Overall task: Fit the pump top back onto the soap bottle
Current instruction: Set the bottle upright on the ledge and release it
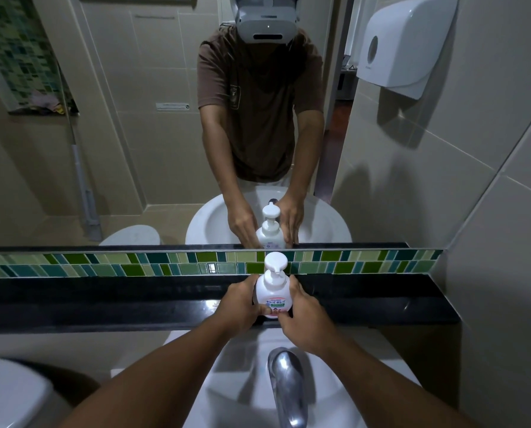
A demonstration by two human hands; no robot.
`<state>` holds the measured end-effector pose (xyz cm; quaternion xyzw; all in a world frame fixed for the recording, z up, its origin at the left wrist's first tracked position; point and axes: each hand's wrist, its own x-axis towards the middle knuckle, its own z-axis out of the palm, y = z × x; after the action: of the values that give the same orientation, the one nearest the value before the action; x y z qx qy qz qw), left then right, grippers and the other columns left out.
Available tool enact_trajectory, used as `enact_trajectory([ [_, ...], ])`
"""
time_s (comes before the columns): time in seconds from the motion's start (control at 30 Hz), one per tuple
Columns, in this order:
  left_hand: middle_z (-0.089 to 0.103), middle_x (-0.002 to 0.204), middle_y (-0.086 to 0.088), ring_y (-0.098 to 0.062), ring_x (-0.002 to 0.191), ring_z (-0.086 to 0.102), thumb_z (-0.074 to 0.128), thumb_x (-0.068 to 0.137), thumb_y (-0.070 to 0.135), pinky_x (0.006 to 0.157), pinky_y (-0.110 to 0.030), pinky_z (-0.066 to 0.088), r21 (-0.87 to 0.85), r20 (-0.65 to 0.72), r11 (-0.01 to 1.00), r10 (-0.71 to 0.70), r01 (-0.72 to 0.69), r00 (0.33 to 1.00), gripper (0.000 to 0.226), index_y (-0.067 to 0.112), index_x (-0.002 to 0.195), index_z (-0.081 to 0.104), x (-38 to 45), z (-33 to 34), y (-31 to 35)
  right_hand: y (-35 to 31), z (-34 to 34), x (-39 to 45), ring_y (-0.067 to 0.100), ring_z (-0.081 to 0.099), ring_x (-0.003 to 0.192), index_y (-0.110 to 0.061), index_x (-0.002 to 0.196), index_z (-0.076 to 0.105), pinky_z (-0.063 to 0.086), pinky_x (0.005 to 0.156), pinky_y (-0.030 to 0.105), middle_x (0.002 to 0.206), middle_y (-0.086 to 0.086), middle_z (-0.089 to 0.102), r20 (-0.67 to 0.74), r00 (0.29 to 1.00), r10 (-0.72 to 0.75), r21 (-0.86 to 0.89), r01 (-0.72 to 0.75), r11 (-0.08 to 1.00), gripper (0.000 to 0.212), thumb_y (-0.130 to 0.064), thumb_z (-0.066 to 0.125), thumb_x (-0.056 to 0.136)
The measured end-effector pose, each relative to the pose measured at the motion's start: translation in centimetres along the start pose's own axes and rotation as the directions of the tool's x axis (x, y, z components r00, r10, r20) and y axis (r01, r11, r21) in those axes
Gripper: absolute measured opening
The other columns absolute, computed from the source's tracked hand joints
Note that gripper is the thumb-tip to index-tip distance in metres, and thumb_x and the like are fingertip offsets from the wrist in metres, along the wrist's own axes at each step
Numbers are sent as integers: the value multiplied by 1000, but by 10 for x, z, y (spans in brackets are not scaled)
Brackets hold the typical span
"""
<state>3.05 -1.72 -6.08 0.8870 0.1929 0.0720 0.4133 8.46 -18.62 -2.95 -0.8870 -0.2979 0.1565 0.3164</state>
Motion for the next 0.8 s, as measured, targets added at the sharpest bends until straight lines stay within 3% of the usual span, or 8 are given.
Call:
enact_trajectory([
  [0.1,73,116,-3,-22,102,68,93,69,20,94,-40,56,-3,-9,1000,-24,24,1000,66,21,127,62,-1,1,0,1,-2,3,31,60,120,-19,154,24,52,100,47,143,10,56,17,1000,-10,-18,10,1000,78,-27,60,86],
  [0.3,69,124,-9,-29,110,65,86,77,16,96,-41,53,38,36,998,-54,53,998,63,14,130,53,-1,3,5,6,-6,1,31,60,121,-21,158,14,51,103,48,147,7,51,49,999,-23,-53,26,998,91,-27,58,79],
  [0.4,61,140,-11,-30,122,60,85,77,23,103,-47,51,87,75,995,-49,43,996,99,14,155,24,-2,1,5,9,-7,3,33,58,125,-19,160,9,49,105,47,151,10,49,60,998,-31,-84,36,996,94,-23,60,82],
  [0.5,53,148,-11,-29,128,56,81,81,21,106,-47,48,113,115,993,-24,11,993,118,18,160,-5,-6,0,5,11,-6,4,35,56,127,-17,161,5,48,105,47,154,11,46,73,997,-33,-105,40,994,95,-23,61,85],
  [0.57,51,150,-8,-27,131,53,85,78,27,107,-44,47,121,86,993,5,-15,996,119,16,161,0,-7,-1,3,13,-5,4,36,52,132,-18,162,1,45,109,50,160,10,39,83,995,-47,-113,56,992,97,-25,60,86],
  [0.63,49,151,-5,-26,133,51,86,74,43,106,-43,47,161,51,987,22,-30,998,112,17,158,17,-9,-4,3,16,-7,5,32,38,145,-17,162,-2,32,119,52,168,6,24,95,994,-52,-134,64,989,97,-27,59,87],
  [0.73,52,145,-2,-26,127,54,76,80,57,100,-45,49,329,58,942,44,-60,997,82,24,145,37,-17,-12,9,22,-12,5,24,12,156,-14,162,-2,7,127,50,172,4,10,105,992,-68,-251,93,964,93,-29,57,91],
  [0.8,51,146,-3,-28,129,50,66,87,60,105,-45,43,458,56,884,77,-95,995,74,22,144,38,-22,-17,13,28,-14,6,23,5,157,-13,162,-3,1,127,49,172,5,7,108,990,-88,-354,121,927,92,-34,55,93],
])
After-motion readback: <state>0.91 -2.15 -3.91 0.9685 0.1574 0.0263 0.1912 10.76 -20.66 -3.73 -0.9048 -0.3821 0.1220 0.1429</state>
